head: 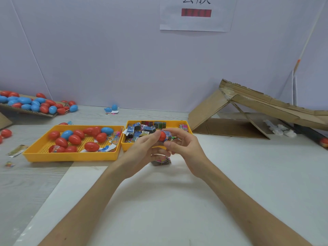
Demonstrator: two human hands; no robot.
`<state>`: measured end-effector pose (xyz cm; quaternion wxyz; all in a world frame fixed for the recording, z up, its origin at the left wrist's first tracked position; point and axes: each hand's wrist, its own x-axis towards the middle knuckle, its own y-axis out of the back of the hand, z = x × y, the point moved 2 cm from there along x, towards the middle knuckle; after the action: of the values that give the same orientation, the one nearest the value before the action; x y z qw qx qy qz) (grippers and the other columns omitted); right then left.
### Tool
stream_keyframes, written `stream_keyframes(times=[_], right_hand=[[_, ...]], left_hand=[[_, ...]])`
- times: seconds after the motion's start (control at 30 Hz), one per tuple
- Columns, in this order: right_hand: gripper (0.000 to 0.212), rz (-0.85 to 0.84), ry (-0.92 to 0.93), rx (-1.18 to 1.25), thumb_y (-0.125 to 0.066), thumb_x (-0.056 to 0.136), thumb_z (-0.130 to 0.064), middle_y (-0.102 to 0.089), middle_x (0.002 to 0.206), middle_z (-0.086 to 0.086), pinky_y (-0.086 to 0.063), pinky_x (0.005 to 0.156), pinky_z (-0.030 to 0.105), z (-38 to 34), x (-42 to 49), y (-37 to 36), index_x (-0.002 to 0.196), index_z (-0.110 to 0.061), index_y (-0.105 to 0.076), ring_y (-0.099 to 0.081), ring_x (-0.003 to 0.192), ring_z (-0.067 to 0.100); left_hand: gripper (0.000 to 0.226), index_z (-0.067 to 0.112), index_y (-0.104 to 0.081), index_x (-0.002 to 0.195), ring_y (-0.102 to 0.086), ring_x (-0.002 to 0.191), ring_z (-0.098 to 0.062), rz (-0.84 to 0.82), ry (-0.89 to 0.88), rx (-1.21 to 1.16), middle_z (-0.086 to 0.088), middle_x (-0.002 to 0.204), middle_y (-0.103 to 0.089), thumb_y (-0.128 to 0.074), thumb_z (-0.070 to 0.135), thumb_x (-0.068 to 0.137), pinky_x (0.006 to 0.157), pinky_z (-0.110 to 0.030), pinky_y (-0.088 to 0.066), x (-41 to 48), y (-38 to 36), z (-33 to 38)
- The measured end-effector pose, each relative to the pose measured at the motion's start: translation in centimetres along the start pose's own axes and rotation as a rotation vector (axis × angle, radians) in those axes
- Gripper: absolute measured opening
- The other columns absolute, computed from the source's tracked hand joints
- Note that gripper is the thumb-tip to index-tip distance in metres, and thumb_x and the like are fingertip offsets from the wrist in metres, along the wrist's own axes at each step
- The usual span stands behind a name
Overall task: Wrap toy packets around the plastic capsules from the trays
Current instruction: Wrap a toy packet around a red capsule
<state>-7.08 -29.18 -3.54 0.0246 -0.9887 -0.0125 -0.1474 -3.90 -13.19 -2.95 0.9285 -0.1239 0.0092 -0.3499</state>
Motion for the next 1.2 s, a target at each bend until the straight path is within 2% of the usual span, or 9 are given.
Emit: stream_keyframes(times=[0.1, 0.4, 0.47, 0.57, 0.67, 0.77, 1.0, 1.1, 1.2], right_hand=[[0.041, -0.004, 0.008, -0.026, -0.077, 0.078, -0.022, -0.073, 0.091, -0.006, -0.048, 0.065, 0.027, -0.05, -0.1, -0.01, 0.117, -0.018, -0.07, -0.057, 0.067, 0.013], [0.041, 0.025, 0.01, -0.071, -0.077, 0.078, -0.026, -0.072, 0.104, -0.001, -0.048, 0.063, 0.022, -0.18, -0.25, 0.04, 0.116, -0.014, -0.069, -0.061, 0.069, 0.012], [0.042, 0.022, 0.022, -0.096, -0.081, 0.077, -0.024, -0.071, 0.109, 0.004, -0.052, 0.066, 0.027, -0.29, -0.27, 0.08, 0.118, -0.019, -0.07, -0.062, 0.071, 0.017], [0.051, 0.012, 0.094, -0.206, -0.086, 0.078, -0.013, -0.067, 0.117, 0.006, -0.058, 0.073, 0.045, -0.31, -0.32, -0.26, 0.123, -0.028, -0.069, -0.064, 0.078, 0.031], [0.057, 0.044, 0.192, -0.322, -0.085, 0.076, -0.005, -0.066, 0.113, -0.002, -0.05, 0.069, 0.036, -0.24, -0.35, -0.67, 0.121, -0.035, -0.069, -0.063, 0.083, 0.021], [0.053, 0.078, 0.247, -0.366, -0.085, 0.075, -0.007, -0.066, 0.111, -0.007, -0.046, 0.068, 0.027, -0.45, -0.4, -0.47, 0.119, -0.034, -0.07, -0.061, 0.087, 0.016], [0.042, 0.08, 0.326, -0.442, -0.083, 0.076, -0.004, -0.067, 0.104, -0.006, -0.047, 0.063, 0.022, -0.66, -0.48, -0.8, 0.106, -0.032, -0.072, -0.062, 0.08, 0.014], [0.044, 0.089, 0.325, -0.423, -0.083, 0.075, -0.003, -0.068, 0.102, -0.008, -0.049, 0.062, 0.023, -0.54, -0.45, -0.75, 0.106, -0.034, -0.073, -0.065, 0.077, 0.016], [0.049, 0.093, 0.31, -0.392, -0.082, 0.074, 0.001, -0.069, 0.101, -0.009, -0.05, 0.064, 0.023, -0.46, -0.43, -0.77, 0.104, -0.037, -0.073, -0.065, 0.075, 0.014]], left_hand=[[0.049, 0.008, -0.069, 0.111, -0.07, 0.085, -0.021, 0.002, -0.006, 0.01, -0.014, 0.1, -0.073, -0.055, 0.052, 0.093, 0.077, -0.028, -0.058, 0.13, 0.13, -0.18], [0.046, 0.012, -0.073, 0.11, -0.07, 0.085, -0.022, 0.008, 0.013, 0.02, -0.016, 0.102, -0.073, -0.054, 0.05, 0.093, 0.078, -0.029, -0.059, 0.35, 0.35, -0.49], [0.048, 0.008, -0.066, 0.116, -0.07, 0.085, -0.022, 0.017, 0.011, 0.026, -0.015, 0.101, -0.072, -0.055, 0.049, 0.092, 0.078, -0.03, -0.059, 0.37, 0.27, -0.5], [0.056, 0.007, -0.061, 0.125, -0.071, 0.096, -0.027, 0.042, -0.007, 0.024, -0.019, 0.107, -0.073, -0.058, 0.05, 0.089, 0.083, -0.034, -0.059, 0.4, 0.29, -0.36], [0.073, -0.005, -0.051, 0.133, -0.067, 0.102, -0.035, 0.085, -0.012, 0.026, -0.03, 0.118, -0.065, -0.06, 0.049, 0.086, 0.089, -0.039, -0.059, 0.48, 0.52, -0.38], [0.073, -0.012, -0.047, 0.13, -0.067, 0.088, -0.027, 0.099, -0.007, 0.027, -0.022, 0.102, -0.065, -0.062, 0.045, 0.085, 0.079, -0.033, -0.06, 0.48, 0.39, -0.53], [0.07, -0.01, -0.051, 0.129, -0.07, 0.086, -0.025, 0.063, -0.011, 0.044, -0.021, 0.106, -0.065, -0.064, 0.045, 0.087, 0.077, -0.033, -0.06, 0.49, 0.4, -0.66], [0.068, -0.014, -0.051, 0.116, -0.07, 0.084, -0.026, 0.077, -0.022, 0.07, -0.02, 0.101, -0.067, -0.068, 0.043, 0.083, 0.074, -0.031, -0.059, 0.41, 0.53, -0.59], [0.048, -0.003, -0.055, 0.103, -0.071, 0.081, -0.024, 0.071, -0.037, 0.081, -0.015, 0.091, -0.07, -0.07, 0.038, 0.082, 0.072, -0.029, -0.059, 0.34, 0.54, -0.53]])
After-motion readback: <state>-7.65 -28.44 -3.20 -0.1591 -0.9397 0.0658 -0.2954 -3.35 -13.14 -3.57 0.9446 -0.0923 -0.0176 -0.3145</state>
